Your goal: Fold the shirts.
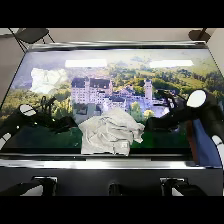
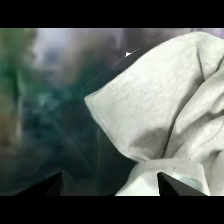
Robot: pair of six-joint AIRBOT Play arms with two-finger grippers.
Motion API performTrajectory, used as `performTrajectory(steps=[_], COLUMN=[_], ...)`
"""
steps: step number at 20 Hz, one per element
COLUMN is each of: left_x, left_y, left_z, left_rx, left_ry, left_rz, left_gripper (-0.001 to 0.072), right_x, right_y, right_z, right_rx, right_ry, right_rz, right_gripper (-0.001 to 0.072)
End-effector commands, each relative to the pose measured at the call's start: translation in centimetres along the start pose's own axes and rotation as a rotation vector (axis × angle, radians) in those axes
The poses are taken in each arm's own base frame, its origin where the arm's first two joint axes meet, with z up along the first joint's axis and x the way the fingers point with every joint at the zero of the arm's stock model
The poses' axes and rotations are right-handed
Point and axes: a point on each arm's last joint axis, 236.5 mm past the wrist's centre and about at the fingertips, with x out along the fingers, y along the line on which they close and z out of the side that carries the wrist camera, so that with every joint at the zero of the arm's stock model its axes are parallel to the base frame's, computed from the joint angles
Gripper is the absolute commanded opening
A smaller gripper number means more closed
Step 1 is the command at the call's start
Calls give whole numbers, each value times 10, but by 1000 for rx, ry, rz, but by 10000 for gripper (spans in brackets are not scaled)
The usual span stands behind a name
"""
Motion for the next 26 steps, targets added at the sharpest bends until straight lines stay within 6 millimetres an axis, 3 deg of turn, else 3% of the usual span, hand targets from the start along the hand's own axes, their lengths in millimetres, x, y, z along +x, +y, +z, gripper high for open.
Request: performTrajectory(steps=[1, 5, 7, 9, 10, 11, 12, 18, 21, 23, 25, 26], left_x=[36, 62, 66, 69, 71, 73, 73, 70, 67, 62, 54, 50], left_y=[-6, -10, -9, -7, -5, -4, -4, -7, -10, -14, -20, -22], left_z=[1, 6, 11, 13, 12, 11, 11, 9, 9, 11, 13, 15], left_rx=[-78, -110, -112, -131, -138, -141, -140, -129, -122, -103, -80, -72], left_ry=[1, 3, -19, -22, -15, -10, -10, 0, -5, -19, -41, -53], left_rz=[-67, -86, -78, -71, -69, -67, -67, -74, -79, -85, -93, -97], left_gripper=[606, 586, 430, 428, 319, 121, 28, 26, 26, 25, 24, 24], right_x=[8, 16, 27, 43, 52, 59, 66, 85, 112, 131, 149, 157], right_y=[7, 5, 1, 0, 0, 1, 4, 25, 44, 53, 65, 66], right_z=[-29, -43, -45, -47, -48, -48, -47, -46, -37, -28, -33, -37], right_rx=[-9, 8, 37, 75, 99, 123, 150, 115, 125, 156, 171, 168], right_ry=[-25, -22, -21, -27, -34, -42, -52, -80, -97, -107, -56, -29], right_rz=[33, 37, 47, 75, 94, 116, 146, 195, 162, 177, 218, 220], right_gripper=[612, 616, 631, 632, 632, 633, 633, 633, 687, 686, 684, 612])
